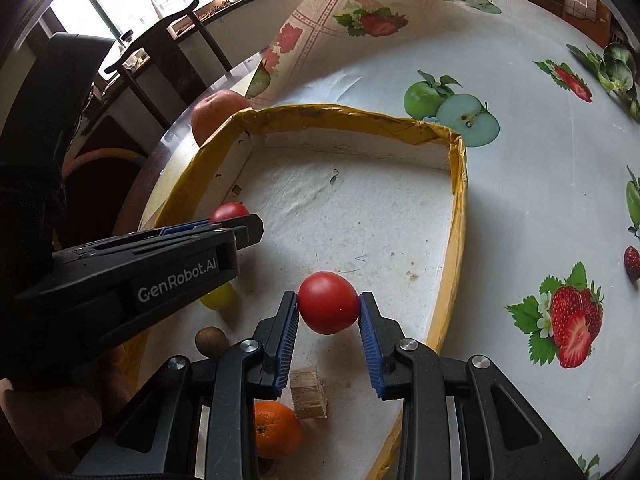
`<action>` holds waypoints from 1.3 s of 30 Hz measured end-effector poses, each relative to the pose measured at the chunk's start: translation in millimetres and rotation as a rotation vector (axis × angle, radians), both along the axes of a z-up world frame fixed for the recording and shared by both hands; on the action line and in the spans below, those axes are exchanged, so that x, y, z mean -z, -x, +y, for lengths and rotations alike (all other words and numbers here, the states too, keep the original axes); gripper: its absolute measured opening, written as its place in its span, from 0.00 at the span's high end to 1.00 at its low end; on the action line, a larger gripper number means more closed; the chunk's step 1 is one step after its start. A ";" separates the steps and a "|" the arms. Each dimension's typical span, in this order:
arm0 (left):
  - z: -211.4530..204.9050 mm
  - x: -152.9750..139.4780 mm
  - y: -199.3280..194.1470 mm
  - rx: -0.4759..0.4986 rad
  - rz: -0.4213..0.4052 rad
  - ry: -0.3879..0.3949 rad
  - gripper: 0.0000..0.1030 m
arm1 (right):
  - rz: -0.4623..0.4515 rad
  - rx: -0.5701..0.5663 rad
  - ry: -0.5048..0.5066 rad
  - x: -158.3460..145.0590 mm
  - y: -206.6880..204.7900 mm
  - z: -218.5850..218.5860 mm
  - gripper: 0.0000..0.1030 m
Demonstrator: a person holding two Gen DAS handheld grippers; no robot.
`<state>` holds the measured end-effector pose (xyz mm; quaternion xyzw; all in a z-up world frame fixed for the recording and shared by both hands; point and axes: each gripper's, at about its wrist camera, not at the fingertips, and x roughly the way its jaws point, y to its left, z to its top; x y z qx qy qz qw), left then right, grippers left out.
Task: Organize fruits
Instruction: 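Open both tools to drop the red tomatoes into the tray, then move both open tools back toward the red date and yellow-green grape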
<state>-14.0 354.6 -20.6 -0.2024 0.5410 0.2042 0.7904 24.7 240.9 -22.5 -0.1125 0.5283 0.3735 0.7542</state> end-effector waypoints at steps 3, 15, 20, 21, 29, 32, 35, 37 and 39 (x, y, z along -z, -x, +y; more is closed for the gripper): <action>-6.2 -0.6 0.5 0.009 0.016 -0.022 0.70 | -0.022 -0.030 0.015 -1.3 4.6 3.8 0.68; -12.3 -21.6 29.0 -0.022 -0.011 -0.036 0.52 | 0.005 -0.002 -0.039 -21.1 17.1 -24.5 0.51; -21.6 -32.8 34.5 -0.014 -0.035 -0.038 0.52 | -0.013 0.018 -0.067 -38.2 24.0 -40.8 0.49; -23.5 -35.1 35.9 -0.012 -0.040 -0.039 0.52 | -0.019 0.024 -0.074 -42.3 25.2 -45.4 0.49; -43.5 -52.5 36.6 0.016 -0.073 -0.040 0.52 | -0.054 0.091 -0.097 -63.0 26.1 -81.3 0.49; -49.9 -55.8 35.4 0.023 -0.081 -0.037 0.52 | -0.055 0.125 -0.096 -64.6 25.6 -96.5 0.49; -56.3 -57.8 33.9 0.030 -0.084 -0.035 0.52 | -0.056 0.149 -0.096 -66.1 24.6 -109.7 0.49; -60.8 -59.3 32.3 0.038 -0.087 -0.035 0.52 | -0.058 0.161 -0.095 -67.2 24.5 -118.3 0.49; -65.8 -60.3 29.9 0.047 -0.088 -0.035 0.52 | -0.060 0.172 -0.095 -68.2 24.1 -126.5 0.49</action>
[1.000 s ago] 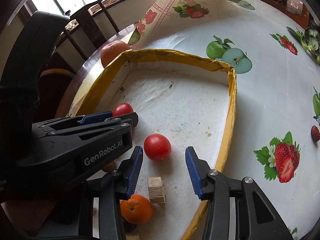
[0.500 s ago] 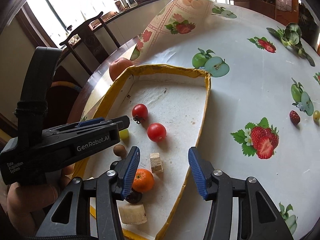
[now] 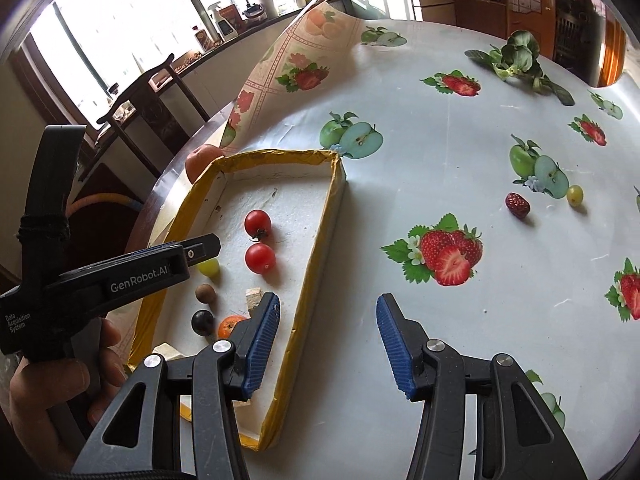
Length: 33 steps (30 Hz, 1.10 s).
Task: Organize fruits
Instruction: 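Move both open tools back toward the red date and yellow-green grape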
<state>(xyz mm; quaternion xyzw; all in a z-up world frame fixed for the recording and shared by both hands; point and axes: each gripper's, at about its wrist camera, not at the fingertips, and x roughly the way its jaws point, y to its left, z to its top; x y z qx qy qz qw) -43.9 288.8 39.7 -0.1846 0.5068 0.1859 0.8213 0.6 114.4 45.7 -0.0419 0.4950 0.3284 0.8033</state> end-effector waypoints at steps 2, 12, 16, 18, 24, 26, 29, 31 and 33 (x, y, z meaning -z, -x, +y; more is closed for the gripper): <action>-5.0 -0.8 -1.4 0.007 -0.001 -0.001 0.52 | -0.002 0.012 0.001 -0.6 -1.6 -7.1 0.49; -26.1 -5.2 -10.6 0.040 -0.006 0.000 0.52 | 0.000 0.067 -0.003 -0.7 -10.7 -38.9 0.49; -34.5 -5.6 -14.7 0.052 -0.004 0.002 0.52 | 0.001 0.082 -0.001 1.2 -12.9 -49.8 0.49; -38.8 -6.0 -16.4 0.059 -0.003 0.003 0.52 | 0.005 0.091 0.001 3.1 -14.4 -56.0 0.49; -52.3 -8.5 -23.7 0.083 -0.007 0.003 0.52 | 0.019 0.124 0.010 10.9 -18.2 -75.5 0.49; -56.9 -9.0 -26.8 0.093 -0.007 0.005 0.52 | 0.026 0.139 0.013 13.4 -20.7 -82.4 0.49; -66.1 -8.6 -32.1 0.113 -0.005 0.007 0.52 | 0.028 0.158 0.014 15.4 -24.7 -92.3 0.49; -74.2 -7.8 -36.6 0.133 -0.003 0.010 0.52 | 0.026 0.169 0.015 16.7 -28.8 -99.1 0.49; -85.0 -5.9 -43.1 0.163 0.002 0.014 0.52 | 0.022 0.186 0.018 18.4 -35.2 -107.4 0.49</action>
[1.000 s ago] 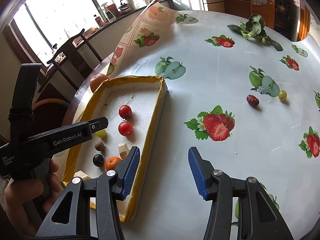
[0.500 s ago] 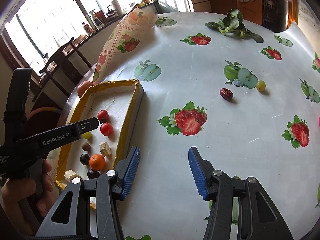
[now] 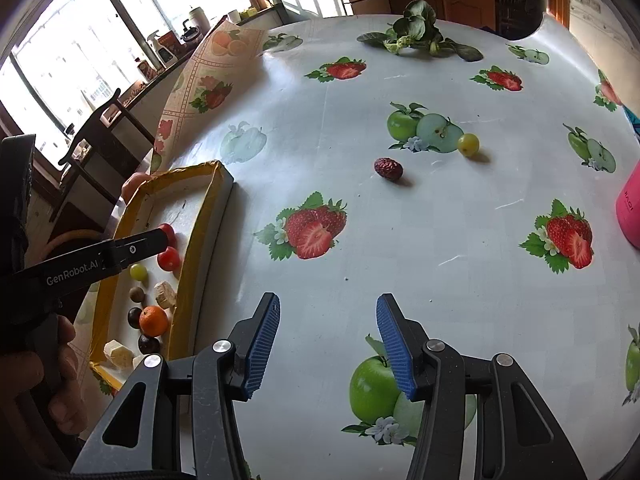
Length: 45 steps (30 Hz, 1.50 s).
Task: Organize fruits
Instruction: 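Move both open tools back toward the red date and yellow-green grape, then grasp the red date with the left tool while the right tool grasps the yellow-green grape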
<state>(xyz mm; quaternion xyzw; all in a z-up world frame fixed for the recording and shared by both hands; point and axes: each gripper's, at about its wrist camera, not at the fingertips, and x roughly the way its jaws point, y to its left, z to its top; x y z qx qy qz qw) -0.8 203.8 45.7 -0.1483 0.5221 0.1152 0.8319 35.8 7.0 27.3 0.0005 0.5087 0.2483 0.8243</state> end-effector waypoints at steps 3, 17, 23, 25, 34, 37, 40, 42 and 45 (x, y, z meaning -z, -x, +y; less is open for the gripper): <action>-17.8 4.3 -11.7 0.046 0.009 0.004 0.52 | 0.004 0.040 0.004 4.7 -15.4 -15.2 0.49; -79.1 30.0 -93.9 0.180 0.038 0.064 0.52 | -0.032 0.158 0.028 16.6 -110.9 -58.3 0.49; -88.6 50.9 -127.1 0.195 0.061 0.073 0.52 | -0.040 0.160 0.030 24.7 -145.6 -54.7 0.49; -91.1 55.8 -135.4 0.197 0.062 0.079 0.52 | -0.043 0.154 0.037 27.8 -154.5 -52.2 0.49; -112.4 71.1 -163.9 0.239 0.051 -0.008 0.52 | -0.029 0.139 0.075 49.1 -188.0 -41.9 0.49; -119.3 71.9 -166.4 0.255 0.031 -0.052 0.52 | -0.050 0.137 0.098 53.1 -190.7 -39.6 0.51; -122.0 71.9 -165.9 0.276 0.011 -0.088 0.72 | -0.051 0.126 0.087 52.9 -190.4 -38.8 0.68; -115.6 69.9 -165.7 0.288 0.002 -0.017 0.82 | -0.046 0.120 0.085 50.4 -187.7 -38.2 0.75; -105.2 70.1 -164.4 0.271 -0.007 0.067 0.82 | -0.049 0.121 0.068 45.3 -179.2 -42.6 0.76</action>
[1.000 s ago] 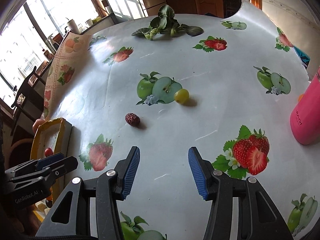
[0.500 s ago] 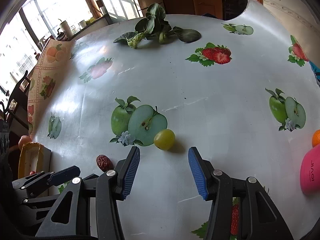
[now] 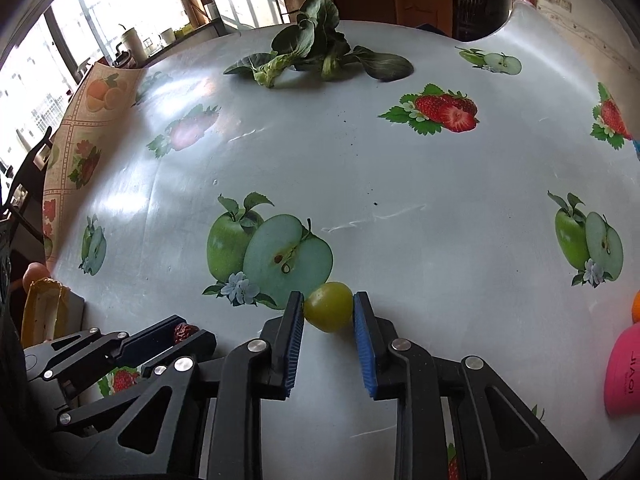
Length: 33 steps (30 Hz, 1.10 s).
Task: Organize fruits
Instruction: 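Grasp the red date with the left tool while the right tool grasps the yellow-green grape, then carry the red date and yellow-green grape over the tray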
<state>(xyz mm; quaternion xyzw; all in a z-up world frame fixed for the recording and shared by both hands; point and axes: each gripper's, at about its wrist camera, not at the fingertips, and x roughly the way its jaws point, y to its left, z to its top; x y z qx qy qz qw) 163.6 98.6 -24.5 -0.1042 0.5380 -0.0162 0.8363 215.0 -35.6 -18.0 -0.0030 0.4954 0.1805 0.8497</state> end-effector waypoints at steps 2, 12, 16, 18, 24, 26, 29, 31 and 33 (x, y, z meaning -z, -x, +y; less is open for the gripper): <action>7.2 0.2 5.6 -0.013 0.000 0.043 0.82 | -0.001 0.002 -0.009 -2.3 6.0 -4.1 0.76; 26.5 -21.1 42.5 -0.061 -0.039 0.118 0.82 | 0.014 0.018 -0.089 -14.6 37.7 -20.6 0.76; 33.2 -32.7 60.0 -0.088 -0.037 0.079 0.82 | 0.014 0.001 -0.111 -23.5 56.1 -14.4 0.76; 37.7 -38.4 70.3 -0.101 -0.039 0.055 0.82 | 0.012 -0.015 -0.116 -28.9 65.8 -8.8 0.76; 52.1 -51.7 104.2 -0.136 -0.043 0.003 0.82 | 0.001 -0.059 -0.133 -46.9 95.7 9.4 0.76; 58.2 -54.9 114.8 -0.150 -0.042 -0.013 0.82 | -0.002 -0.074 -0.138 -51.6 105.0 16.6 0.76; 68.4 -60.3 129.6 -0.173 -0.043 -0.032 0.82 | -0.003 -0.097 -0.143 -57.4 118.6 28.6 0.76; 75.5 -64.2 138.1 -0.188 -0.046 -0.047 0.82 | -0.006 -0.115 -0.144 -61.2 127.5 37.2 0.76; 82.9 -67.9 146.4 -0.202 -0.049 -0.058 0.82 | -0.007 -0.131 -0.142 -64.0 136.3 46.4 0.76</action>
